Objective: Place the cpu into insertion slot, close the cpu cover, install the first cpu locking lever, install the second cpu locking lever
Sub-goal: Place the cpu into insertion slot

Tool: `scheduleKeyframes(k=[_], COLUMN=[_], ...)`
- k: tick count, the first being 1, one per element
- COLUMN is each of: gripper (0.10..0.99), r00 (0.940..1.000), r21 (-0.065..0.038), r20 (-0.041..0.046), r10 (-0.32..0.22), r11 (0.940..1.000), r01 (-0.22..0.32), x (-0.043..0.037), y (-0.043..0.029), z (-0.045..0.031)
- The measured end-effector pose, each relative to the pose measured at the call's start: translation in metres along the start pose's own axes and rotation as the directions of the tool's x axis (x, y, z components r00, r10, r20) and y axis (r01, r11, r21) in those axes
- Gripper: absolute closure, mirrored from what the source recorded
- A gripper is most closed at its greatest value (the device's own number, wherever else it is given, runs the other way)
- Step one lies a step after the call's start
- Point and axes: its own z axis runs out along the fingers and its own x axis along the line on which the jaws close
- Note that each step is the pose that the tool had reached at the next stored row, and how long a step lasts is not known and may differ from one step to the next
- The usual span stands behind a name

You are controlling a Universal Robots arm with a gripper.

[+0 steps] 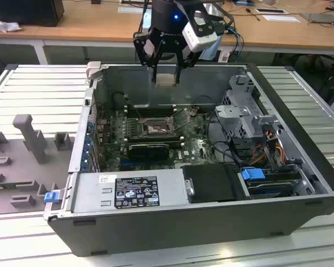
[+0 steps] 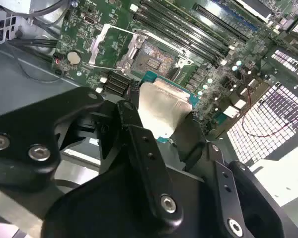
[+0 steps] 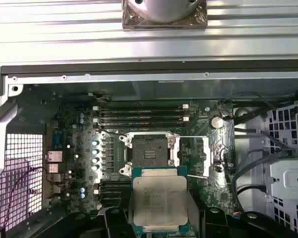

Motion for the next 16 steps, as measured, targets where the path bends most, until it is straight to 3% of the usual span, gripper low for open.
scheduleKeyframes(k=[2, 16], gripper=[0.557, 0.557], r00=[0.9968, 0.9947], r21=[-0.002, -0.002], r20=[0.0070, 0.0076], r10=[0.080, 0.102], r11=[0.9968, 0.9948], r01=[-0.080, -0.102], x=[0.0000, 0.0000], y=[0.0000, -0.0002], z=[0.0000, 0.0015])
